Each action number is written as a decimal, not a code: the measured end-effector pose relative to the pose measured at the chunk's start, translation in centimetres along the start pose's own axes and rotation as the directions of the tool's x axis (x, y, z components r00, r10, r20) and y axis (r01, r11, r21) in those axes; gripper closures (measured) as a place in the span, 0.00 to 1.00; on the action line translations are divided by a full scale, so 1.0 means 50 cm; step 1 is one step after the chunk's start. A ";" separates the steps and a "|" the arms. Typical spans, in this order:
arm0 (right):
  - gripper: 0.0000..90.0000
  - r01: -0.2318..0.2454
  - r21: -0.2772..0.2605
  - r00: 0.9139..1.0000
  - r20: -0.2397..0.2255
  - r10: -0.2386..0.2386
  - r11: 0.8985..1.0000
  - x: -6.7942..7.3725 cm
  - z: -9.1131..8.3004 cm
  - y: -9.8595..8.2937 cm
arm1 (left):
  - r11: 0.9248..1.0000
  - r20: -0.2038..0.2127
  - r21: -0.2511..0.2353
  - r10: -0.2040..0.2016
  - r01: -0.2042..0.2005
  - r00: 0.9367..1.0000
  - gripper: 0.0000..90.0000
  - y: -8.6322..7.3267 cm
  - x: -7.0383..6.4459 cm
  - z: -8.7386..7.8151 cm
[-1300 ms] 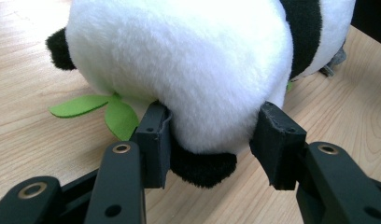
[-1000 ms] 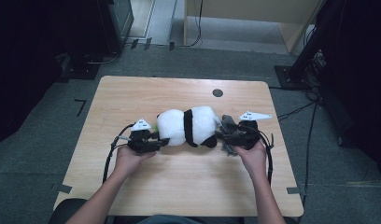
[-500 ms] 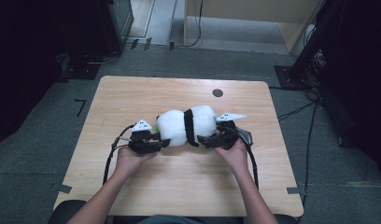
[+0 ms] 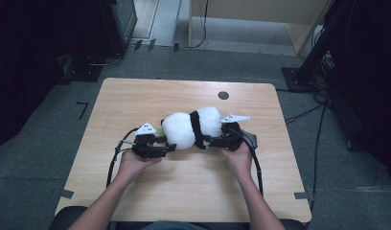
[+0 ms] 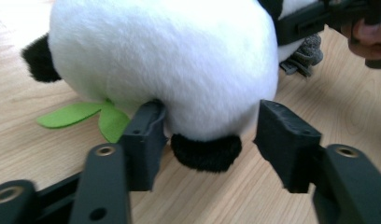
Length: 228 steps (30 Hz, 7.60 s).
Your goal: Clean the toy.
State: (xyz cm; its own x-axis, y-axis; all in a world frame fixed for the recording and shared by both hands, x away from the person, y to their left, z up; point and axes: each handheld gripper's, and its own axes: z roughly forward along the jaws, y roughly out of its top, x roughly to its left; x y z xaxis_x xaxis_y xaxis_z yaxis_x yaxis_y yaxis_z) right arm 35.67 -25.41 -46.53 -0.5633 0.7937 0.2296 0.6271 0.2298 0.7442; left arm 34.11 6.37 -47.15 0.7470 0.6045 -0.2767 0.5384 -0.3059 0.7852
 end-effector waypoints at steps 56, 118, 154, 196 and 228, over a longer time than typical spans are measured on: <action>0.36 0.300 -0.040 0.904 -0.307 -0.298 0.953 0.025 -0.057 0.021 | 0.936 0.364 0.087 0.289 -0.342 0.885 0.38 0.009 -0.017 -0.023; 0.83 0.079 -0.254 0.962 -0.234 -0.141 0.964 0.122 -0.093 0.051 | 0.998 0.017 -0.041 0.041 -0.040 0.999 0.52 0.059 -0.013 -0.013; 0.87 0.307 0.023 0.948 -0.093 -0.303 0.952 0.135 0.047 -0.039 | 0.992 0.036 -0.111 -0.051 0.055 0.998 0.53 0.062 0.020 -0.062; 0.87 0.301 -0.102 0.915 -0.250 -0.317 0.948 0.203 0.023 -0.016 | 0.998 -0.015 -0.047 -0.029 0.028 0.999 0.53 0.056 -0.006 -0.026; 0.87 0.268 0.006 0.961 -0.075 -0.267 0.963 0.099 0.026 -0.032 | 0.994 0.062 -0.096 -0.051 0.056 0.997 0.53 0.066 0.008 -0.057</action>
State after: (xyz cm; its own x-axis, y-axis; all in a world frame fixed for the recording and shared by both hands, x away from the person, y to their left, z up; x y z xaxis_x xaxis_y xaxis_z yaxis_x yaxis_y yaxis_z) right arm 32.58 -21.13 -47.37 -0.7491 0.6589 0.0689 0.4565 0.4380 0.7744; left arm 35.07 7.68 -43.08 0.7416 0.5723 -0.3501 0.5398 -0.1991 0.8179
